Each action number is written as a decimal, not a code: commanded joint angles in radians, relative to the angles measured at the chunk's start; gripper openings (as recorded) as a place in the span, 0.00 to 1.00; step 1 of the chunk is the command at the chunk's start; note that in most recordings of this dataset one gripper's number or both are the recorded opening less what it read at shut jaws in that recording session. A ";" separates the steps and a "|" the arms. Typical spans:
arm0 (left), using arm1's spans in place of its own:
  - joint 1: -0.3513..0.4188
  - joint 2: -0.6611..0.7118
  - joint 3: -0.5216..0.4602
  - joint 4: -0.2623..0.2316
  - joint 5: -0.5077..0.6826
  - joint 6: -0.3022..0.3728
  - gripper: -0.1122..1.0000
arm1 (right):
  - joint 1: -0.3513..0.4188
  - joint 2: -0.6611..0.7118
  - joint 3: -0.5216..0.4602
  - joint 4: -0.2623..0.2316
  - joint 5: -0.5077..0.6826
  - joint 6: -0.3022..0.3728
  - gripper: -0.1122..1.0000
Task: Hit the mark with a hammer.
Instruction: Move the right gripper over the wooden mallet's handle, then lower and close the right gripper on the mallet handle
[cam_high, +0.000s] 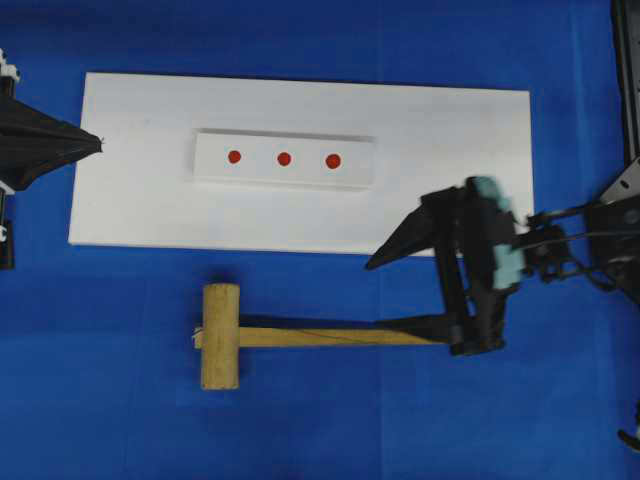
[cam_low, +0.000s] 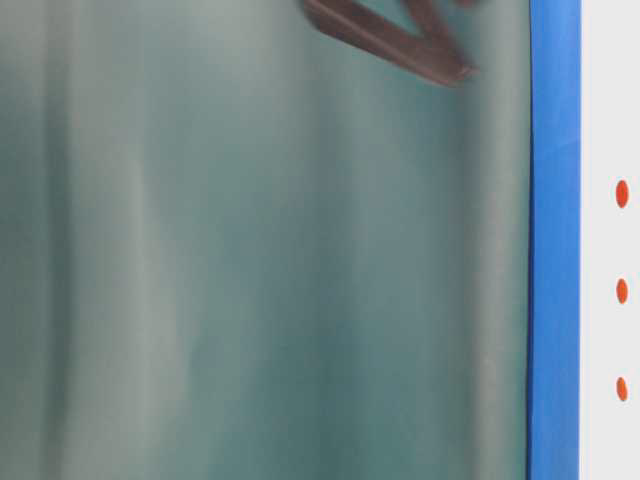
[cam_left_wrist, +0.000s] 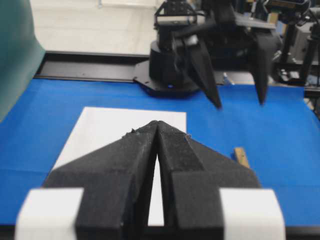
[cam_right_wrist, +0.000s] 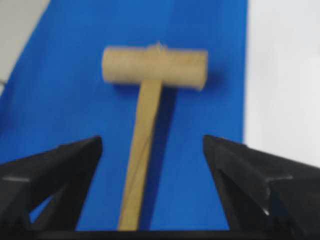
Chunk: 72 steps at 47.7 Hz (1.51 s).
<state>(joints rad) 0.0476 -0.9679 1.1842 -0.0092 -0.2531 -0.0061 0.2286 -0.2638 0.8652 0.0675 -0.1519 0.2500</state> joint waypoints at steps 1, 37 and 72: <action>0.002 0.005 -0.008 -0.003 -0.005 -0.003 0.10 | 0.003 0.069 -0.058 0.026 -0.012 0.003 0.94; 0.046 0.003 0.009 -0.003 -0.006 -0.003 0.10 | 0.064 0.572 -0.293 0.195 -0.213 0.003 0.92; 0.046 -0.015 0.014 -0.002 0.005 -0.006 0.10 | 0.049 0.635 -0.299 0.196 -0.230 -0.008 0.20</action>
<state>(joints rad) 0.0905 -0.9802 1.2103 -0.0107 -0.2500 -0.0107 0.2761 0.3835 0.5752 0.2623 -0.3789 0.2408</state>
